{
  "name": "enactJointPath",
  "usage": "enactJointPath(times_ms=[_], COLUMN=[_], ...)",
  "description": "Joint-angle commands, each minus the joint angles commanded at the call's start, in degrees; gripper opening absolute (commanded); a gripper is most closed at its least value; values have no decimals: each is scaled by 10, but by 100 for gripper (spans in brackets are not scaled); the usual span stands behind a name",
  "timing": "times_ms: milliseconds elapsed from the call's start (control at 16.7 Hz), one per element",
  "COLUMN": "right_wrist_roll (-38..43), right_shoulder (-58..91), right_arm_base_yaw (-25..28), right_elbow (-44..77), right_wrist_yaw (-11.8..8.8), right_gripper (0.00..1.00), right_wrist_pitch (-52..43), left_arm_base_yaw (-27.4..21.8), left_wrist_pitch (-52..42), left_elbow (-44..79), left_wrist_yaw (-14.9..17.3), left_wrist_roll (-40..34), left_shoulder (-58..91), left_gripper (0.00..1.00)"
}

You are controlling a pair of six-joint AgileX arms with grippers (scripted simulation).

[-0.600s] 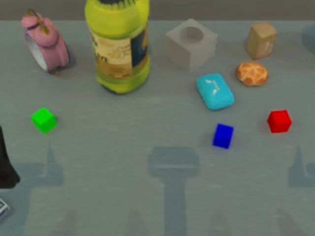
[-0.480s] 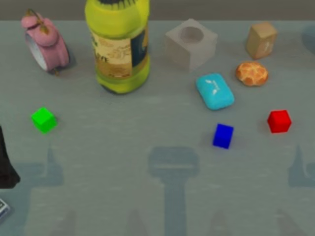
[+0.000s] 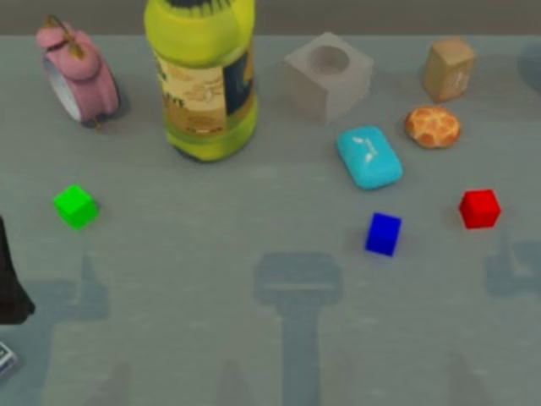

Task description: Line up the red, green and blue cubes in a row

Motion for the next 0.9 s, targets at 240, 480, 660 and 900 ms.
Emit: enactJointPath(times_ms=[240, 480, 660, 900], right_wrist_roll=[7, 13, 19, 26], right_shoulder=[223, 474, 656, 859], right_arm_base_yaw=[22, 48, 66, 83], right_elbow=[179, 375, 516, 673], right_wrist_yaw=[-2, -5, -8, -8], right_gripper=[100, 100, 100, 100], right_wrist_pitch=[-123, -258, -354, -457], left_arm_base_yaw=[0, 0, 0, 0], left_wrist_pitch=[0, 0, 0, 0], left_elbow=[0, 0, 0, 0], left_wrist_yaw=[0, 0, 0, 0], left_wrist_roll=[0, 0, 0, 0], left_shoulder=[0, 0, 0, 0], left_gripper=[100, 100, 100, 100])
